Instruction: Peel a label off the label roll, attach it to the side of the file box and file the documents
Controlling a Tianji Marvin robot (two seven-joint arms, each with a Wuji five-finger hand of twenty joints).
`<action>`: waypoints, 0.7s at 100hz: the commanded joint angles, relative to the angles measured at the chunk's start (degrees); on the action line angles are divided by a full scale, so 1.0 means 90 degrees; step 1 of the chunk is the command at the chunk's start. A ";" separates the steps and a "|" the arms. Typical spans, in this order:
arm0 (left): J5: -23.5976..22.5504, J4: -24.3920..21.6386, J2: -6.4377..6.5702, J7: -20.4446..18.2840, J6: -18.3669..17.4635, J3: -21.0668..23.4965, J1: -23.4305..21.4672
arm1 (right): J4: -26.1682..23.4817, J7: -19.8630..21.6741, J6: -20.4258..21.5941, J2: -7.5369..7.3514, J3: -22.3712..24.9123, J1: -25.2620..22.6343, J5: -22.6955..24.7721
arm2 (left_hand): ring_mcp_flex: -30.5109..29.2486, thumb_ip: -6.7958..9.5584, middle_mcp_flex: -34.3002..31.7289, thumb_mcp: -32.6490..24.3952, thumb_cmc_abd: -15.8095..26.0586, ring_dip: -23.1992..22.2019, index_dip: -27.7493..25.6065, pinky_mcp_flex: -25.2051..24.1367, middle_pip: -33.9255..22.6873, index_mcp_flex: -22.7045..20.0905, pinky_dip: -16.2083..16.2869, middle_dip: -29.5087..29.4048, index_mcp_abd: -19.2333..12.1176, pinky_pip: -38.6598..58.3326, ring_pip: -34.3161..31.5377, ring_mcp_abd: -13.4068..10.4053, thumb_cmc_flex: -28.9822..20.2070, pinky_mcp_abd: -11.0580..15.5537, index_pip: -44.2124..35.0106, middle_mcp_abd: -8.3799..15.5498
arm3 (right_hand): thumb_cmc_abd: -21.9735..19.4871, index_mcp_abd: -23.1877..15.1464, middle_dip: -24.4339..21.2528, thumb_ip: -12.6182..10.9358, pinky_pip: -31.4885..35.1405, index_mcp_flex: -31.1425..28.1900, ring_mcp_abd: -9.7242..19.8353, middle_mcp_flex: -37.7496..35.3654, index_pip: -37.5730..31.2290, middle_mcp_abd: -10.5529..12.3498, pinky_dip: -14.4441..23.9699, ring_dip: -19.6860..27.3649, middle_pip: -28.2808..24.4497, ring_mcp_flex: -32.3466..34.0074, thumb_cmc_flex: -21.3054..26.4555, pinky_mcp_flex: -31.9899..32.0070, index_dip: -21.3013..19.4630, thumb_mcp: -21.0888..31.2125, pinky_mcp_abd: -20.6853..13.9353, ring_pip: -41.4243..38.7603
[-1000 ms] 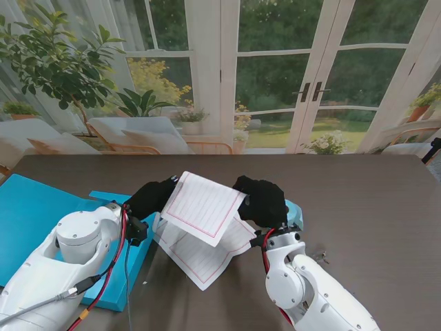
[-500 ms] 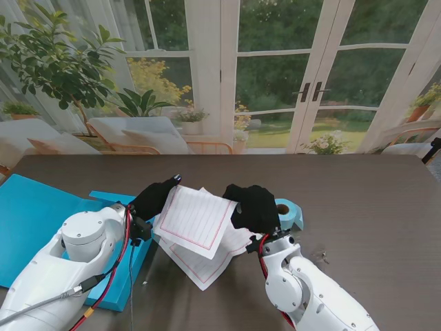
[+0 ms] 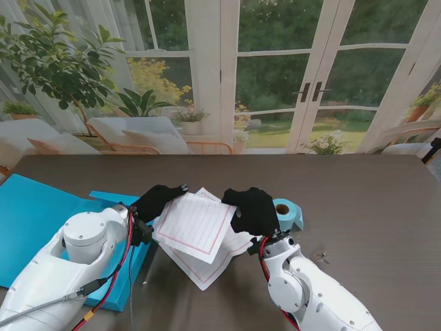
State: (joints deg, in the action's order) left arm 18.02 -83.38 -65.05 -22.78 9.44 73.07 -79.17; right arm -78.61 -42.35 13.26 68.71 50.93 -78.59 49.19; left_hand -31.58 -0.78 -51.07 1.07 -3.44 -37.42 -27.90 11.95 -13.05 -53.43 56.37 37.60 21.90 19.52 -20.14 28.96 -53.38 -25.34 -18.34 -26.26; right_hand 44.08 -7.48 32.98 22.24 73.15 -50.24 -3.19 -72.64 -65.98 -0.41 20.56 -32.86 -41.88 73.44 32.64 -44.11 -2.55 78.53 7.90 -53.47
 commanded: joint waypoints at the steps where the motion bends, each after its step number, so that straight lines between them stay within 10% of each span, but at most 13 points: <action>1: -0.0035 -0.0049 0.0004 -0.0124 -0.0063 -0.0017 -0.0014 | 0.0034 0.0080 0.0032 -0.0009 -0.0009 0.0031 0.0040 | -0.0176 0.0108 -0.0238 -0.0102 -0.0275 -0.0497 -0.0298 0.0175 -0.0256 0.0125 0.0421 0.0458 -0.0020 0.0258 -0.0513 0.0101 -0.0365 -0.0059 -0.0343 0.0181 | 0.0070 -0.0517 0.0096 0.0021 0.0274 -0.0118 0.0136 -0.0168 -0.0559 0.0064 0.0076 -0.0015 -0.0143 0.0210 0.0313 -0.0398 -0.0205 0.0564 -0.0174 -0.0110; 17: -0.0108 0.0006 -0.0033 0.0085 -0.0288 -0.0064 -0.0029 | 0.0144 0.0041 0.0133 -0.0041 -0.0035 0.0097 0.0143 | -0.0407 0.0157 -0.0674 -0.0266 -0.0360 -0.1075 -0.0758 0.0124 -0.0890 0.0185 0.1231 0.1519 -0.0096 0.1299 -0.1706 0.0202 -0.0919 -0.0103 -0.1479 0.0258 | 0.0065 -0.0511 0.0064 0.0025 0.0271 -0.0097 0.0133 -0.0132 -0.0555 0.0070 0.0080 0.0009 -0.0123 0.0208 0.0304 -0.0348 -0.0210 0.0562 -0.0161 -0.0062; 37: -0.0118 0.0025 -0.0097 0.0401 -0.0581 -0.0112 -0.0088 | 0.0239 0.0022 0.0204 -0.0068 -0.0060 0.0143 0.0219 | -0.1441 0.0081 -0.1287 -0.0775 -0.0661 -0.2291 -0.0505 0.0026 -0.2487 0.0313 0.0560 0.3040 -0.0033 0.6081 -0.4478 0.0313 -0.1357 -0.0157 -0.2507 0.0431 | 0.0048 -0.0457 -0.0105 0.0040 0.0319 0.0013 0.0094 -0.0051 -0.0476 0.0095 0.0108 0.0113 -0.0041 0.0200 0.0255 -0.0115 -0.0207 0.0569 0.0018 0.0186; 70: 0.0208 -0.0044 -0.0188 0.0698 -0.0981 -0.0081 -0.0272 | 0.0383 0.0074 0.0110 -0.0089 -0.0086 0.0213 0.0243 | -0.2327 0.0176 -0.1488 -0.1049 -0.0815 -0.2296 -0.0508 0.1067 -0.3310 0.0667 0.0551 0.3412 0.0061 0.6783 -0.5742 -0.0299 -0.1534 -0.0451 -0.3525 0.0715 | 0.0695 0.0124 -0.0250 -0.0058 0.0311 0.0646 -0.0069 0.0427 -0.0161 -0.0007 0.0051 0.0328 -0.0003 0.0164 -0.0377 0.0304 -0.0273 0.0820 0.0236 0.0984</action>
State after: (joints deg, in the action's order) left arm 19.40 -83.38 -66.23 -15.71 0.88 72.19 -81.01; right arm -75.35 -42.75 14.61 68.00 50.23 -76.66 51.21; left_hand -50.15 -0.89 -62.64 -3.95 -8.10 -58.53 -33.07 20.33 -42.15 -48.91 60.22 67.56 22.01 75.18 -69.04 26.69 -63.53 -31.04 -46.65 -21.48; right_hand 47.41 -7.18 31.68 22.27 73.70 -47.01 -3.50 -70.95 -66.28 -0.41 20.60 -30.94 -41.79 73.44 30.79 -44.11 -3.72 79.81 8.77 -46.17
